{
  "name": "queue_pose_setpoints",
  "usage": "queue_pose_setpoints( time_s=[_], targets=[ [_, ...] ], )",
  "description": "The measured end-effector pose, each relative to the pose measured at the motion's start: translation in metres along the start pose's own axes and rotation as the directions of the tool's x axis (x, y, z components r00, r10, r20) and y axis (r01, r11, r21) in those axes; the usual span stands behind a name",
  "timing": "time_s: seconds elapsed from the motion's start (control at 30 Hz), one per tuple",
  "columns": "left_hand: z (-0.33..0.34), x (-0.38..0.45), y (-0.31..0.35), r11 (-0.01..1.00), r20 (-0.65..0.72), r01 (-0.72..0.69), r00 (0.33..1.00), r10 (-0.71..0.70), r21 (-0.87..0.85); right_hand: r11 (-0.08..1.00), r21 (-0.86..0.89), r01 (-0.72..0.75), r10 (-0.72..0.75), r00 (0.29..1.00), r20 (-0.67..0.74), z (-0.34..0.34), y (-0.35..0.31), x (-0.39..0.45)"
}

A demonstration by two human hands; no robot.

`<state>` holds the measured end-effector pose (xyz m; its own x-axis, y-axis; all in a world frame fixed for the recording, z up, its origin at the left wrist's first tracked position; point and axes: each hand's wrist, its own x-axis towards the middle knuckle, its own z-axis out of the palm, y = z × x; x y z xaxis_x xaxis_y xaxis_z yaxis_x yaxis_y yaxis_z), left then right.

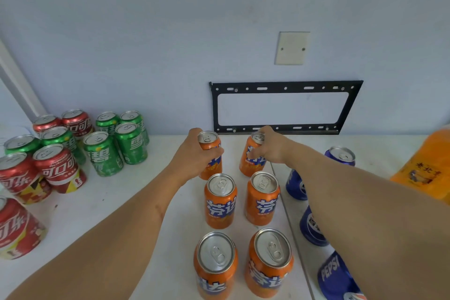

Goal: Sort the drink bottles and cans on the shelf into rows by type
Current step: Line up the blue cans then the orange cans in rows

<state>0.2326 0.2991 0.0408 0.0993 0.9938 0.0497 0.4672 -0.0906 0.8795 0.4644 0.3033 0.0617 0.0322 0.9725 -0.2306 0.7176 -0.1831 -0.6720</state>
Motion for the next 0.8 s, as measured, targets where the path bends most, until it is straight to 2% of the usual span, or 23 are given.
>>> queue_pose_setpoints(
  time_s=[0.33, 0.43, 0.53, 0.63, 0.8],
  targets=[
    [0.008, 0.006, 0.004, 0.998, 0.056, -0.047, 0.997, 0.045, 0.036, 0.983, -0.183, 0.012, -0.013, 1.000, -0.008, 0.011, -0.007, -0.001],
    [0.007, 0.011, 0.002, 0.998, 0.084, -0.041, 0.996, 0.036, 0.048, 0.967, -0.253, 0.005, -0.018, 0.999, -0.050, 0.006, -0.013, -0.006],
    [0.006, 0.015, 0.000, 0.999, 0.126, -0.026, 0.992, 0.020, 0.043, 0.881, -0.467, 0.074, -0.145, 0.982, -0.118, -0.002, -0.018, -0.020],
    [0.008, 0.018, 0.000, 1.000, 0.171, -0.017, 0.985, 0.015, 0.010, 0.763, -0.637, 0.108, -0.240, 0.963, -0.124, 0.000, -0.021, -0.036],
    [0.016, 0.018, 0.003, 0.999, 0.244, -0.029, 0.969, 0.033, -0.023, 0.732, -0.679, 0.059, -0.221, 0.963, -0.155, 0.006, -0.021, -0.052]
  ],
)
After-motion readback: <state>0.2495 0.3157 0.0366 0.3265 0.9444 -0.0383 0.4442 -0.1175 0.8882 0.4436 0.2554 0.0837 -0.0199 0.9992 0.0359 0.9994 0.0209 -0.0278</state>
